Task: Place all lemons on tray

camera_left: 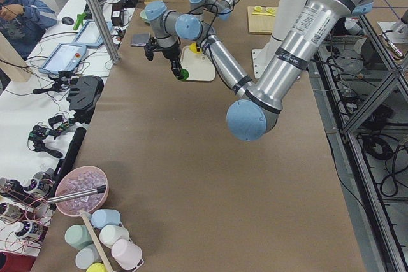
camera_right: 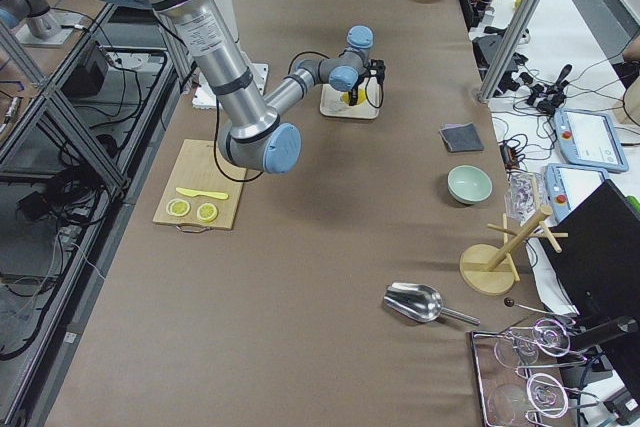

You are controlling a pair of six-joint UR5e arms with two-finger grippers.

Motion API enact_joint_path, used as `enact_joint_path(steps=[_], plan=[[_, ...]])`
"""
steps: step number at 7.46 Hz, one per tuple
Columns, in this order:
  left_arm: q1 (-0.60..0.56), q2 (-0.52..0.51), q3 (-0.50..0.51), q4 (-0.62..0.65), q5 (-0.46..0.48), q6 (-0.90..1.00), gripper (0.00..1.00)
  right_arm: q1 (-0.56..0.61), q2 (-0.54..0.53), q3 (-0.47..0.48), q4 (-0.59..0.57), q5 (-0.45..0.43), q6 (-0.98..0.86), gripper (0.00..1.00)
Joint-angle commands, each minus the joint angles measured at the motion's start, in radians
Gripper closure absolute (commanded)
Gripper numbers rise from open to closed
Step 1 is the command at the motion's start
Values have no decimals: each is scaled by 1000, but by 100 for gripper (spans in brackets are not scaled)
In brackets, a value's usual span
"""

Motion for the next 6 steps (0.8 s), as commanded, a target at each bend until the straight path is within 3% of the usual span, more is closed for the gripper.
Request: enact_joint_path(steps=[1, 2, 5, 6], plan=[[57, -39, -13, -8, 5, -148, 100, 2, 2, -1, 0, 1, 6, 31], [93, -68, -5, -10, 5, -208, 100, 0, -4, -1, 2, -8, 3, 0], [178, -94, -2, -71, 57, -361, 100, 60, -7, 13, 2, -2, 10, 0], [212, -96, 0, -97, 74, -422, 100, 109, -53, 48, 2, 9, 6, 0]])
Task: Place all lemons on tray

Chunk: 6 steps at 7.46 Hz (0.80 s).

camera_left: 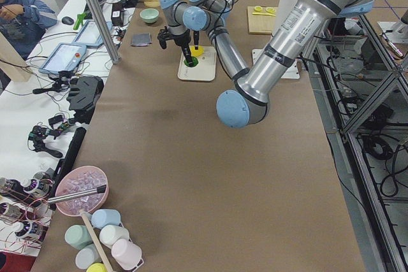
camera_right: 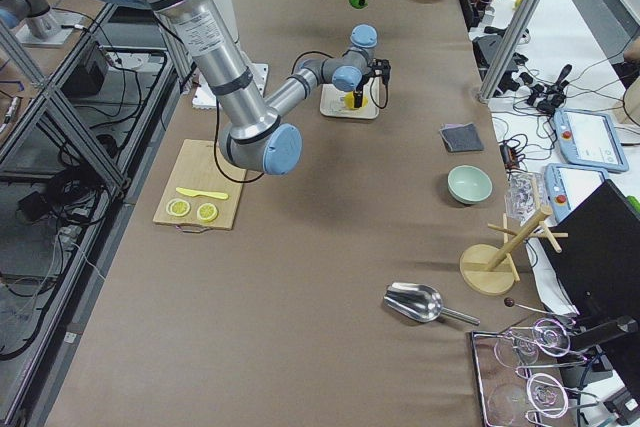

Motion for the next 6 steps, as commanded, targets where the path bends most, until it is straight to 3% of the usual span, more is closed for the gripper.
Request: enact_joint_path(steps=[1, 2, 4, 6], plan=[[86, -10, 4, -85, 64, -183, 100, 112, -106, 91, -9, 13, -7, 0], [143, -13, 10, -131, 92, -265, 100, 202, -190, 137, -15, 43, -29, 0], [244, -27, 46, -212, 193, -354, 100, 361, -374, 177, -17, 65, -271, 0], [253, -62, 193, -358, 218, -394, 100, 504, -492, 168, -61, 70, -546, 0]])
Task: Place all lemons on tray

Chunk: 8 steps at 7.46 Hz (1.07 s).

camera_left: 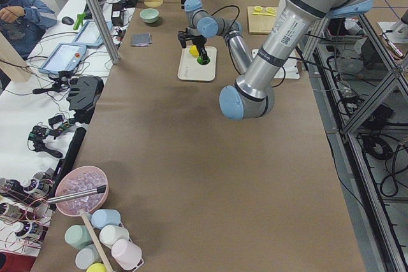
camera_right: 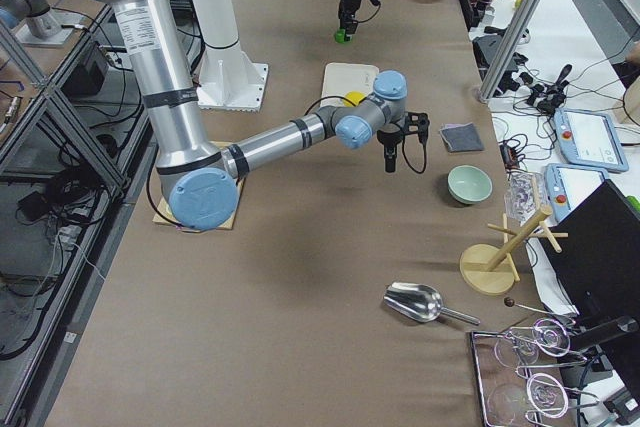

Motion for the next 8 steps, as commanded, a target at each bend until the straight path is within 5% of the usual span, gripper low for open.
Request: enact_joint_path(steps=[1, 2, 5, 6, 7, 8], plan=[[23, -14, 124, -136, 36, -40, 100, 166, -91, 8, -157, 13, -336, 0], [27, -31, 197, -200, 47, -69, 100, 237, -107, 0, -231, 13, -488, 0], [48, -75, 316, -291, 82, -106, 97, 357, -143, -2, -357, 47, -521, 0], [62, -78, 325, -297, 96, -119, 66, 384, -156, -6, -362, 44, -520, 0], [68, -83, 327, -297, 97, -128, 25, 412, -159, -9, -364, 47, -518, 0], [68, -83, 326, -297, 104, -133, 2, 432, -160, -17, -364, 64, -518, 0]])
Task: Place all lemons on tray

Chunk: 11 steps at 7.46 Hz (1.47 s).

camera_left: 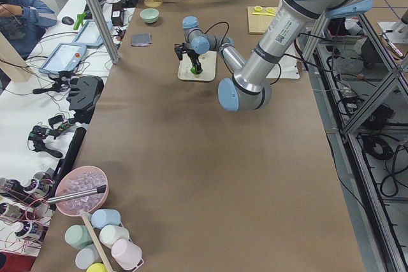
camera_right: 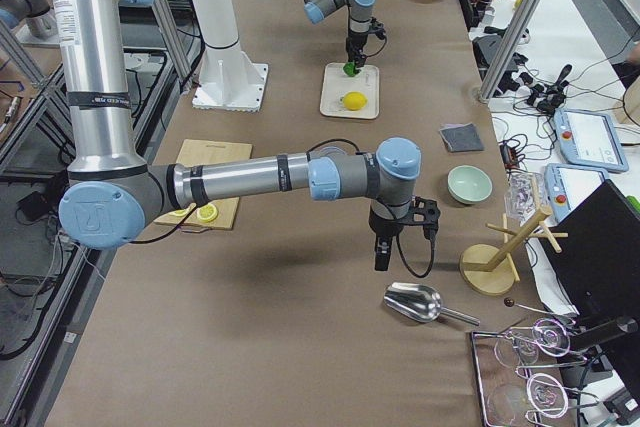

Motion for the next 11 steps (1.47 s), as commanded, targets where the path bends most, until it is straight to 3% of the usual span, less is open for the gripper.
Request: enact_joint_path(steps=[1, 3, 4, 6, 9, 11], plan=[[2, 0, -7, -2, 7, -1, 2, 38, -19, -15, 4, 48, 0, 0], [-76, 25, -43, 42, -53, 146, 2, 46, -33, -15, 7, 66, 11, 0], [-142, 81, -106, 108, -132, 301, 2, 60, -48, -15, 7, 94, 11, 0], [-268, 219, -215, 172, -165, 547, 2, 75, -57, -17, 7, 105, 11, 0], [-469, 452, -219, 157, -272, 933, 2, 95, -71, -20, 8, 132, 11, 0], [-563, 523, -232, 171, -283, 1054, 2, 95, -73, -9, 13, 131, 8, 0]])
